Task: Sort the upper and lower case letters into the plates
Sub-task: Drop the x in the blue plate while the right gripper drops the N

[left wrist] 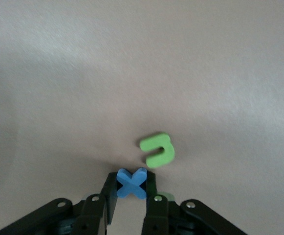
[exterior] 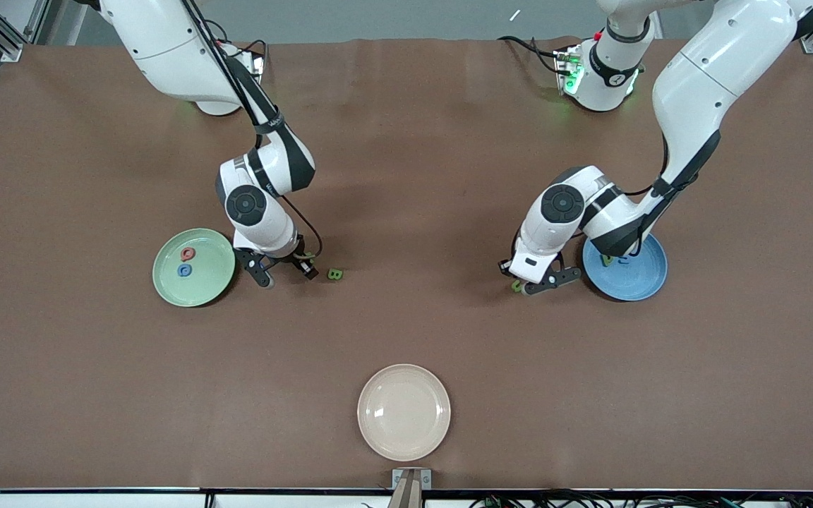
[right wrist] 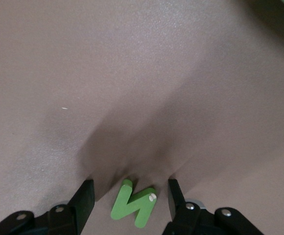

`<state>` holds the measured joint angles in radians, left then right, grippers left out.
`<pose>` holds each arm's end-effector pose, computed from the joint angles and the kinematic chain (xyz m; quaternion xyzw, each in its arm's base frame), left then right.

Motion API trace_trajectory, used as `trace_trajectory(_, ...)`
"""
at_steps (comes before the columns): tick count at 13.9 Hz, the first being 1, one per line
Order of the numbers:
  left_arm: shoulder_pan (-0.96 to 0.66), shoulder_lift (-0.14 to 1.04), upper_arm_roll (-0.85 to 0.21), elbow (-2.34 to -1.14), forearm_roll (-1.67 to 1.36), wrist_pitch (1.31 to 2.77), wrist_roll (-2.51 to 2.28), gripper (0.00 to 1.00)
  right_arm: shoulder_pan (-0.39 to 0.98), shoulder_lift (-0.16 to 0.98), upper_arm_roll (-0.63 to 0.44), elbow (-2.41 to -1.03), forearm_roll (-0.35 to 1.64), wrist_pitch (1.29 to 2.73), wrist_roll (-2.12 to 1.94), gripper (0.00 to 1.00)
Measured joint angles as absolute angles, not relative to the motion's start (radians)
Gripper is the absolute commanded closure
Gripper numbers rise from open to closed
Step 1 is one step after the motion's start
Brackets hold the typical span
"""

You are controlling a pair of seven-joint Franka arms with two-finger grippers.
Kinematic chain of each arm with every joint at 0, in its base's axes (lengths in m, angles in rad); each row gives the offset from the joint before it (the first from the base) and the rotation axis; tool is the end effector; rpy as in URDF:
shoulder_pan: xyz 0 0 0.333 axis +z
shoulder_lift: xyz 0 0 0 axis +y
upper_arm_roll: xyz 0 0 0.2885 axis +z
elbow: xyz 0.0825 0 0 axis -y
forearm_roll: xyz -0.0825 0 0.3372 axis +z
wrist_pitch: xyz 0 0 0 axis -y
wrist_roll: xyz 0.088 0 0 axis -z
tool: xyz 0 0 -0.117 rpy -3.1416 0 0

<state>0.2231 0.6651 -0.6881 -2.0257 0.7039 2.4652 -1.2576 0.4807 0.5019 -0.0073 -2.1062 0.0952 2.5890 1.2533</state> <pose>0.4938 -0.2448 0.1846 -0.9863 -0.1645 -0.0123 0.0013 0.4806 0.2447 0.1792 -0.9086 0.4170 0.0235 0.0076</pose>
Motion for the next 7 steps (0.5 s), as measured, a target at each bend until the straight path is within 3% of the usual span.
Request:
trace_trajectory(3,0.276,0.632,-0.722,-2.015,0.704,2.416,-1.205,0.93,0.482,0.501,-0.007,-2.095,0.095,2.59,1.253,0.97)
trace_trajectory(7,0.493,0.612,-0.873,-2.023,0.704,2.323,-1.053,0.93,0.482,0.501,-0.008,-2.092,0.095,2.584,1.254,1.0)
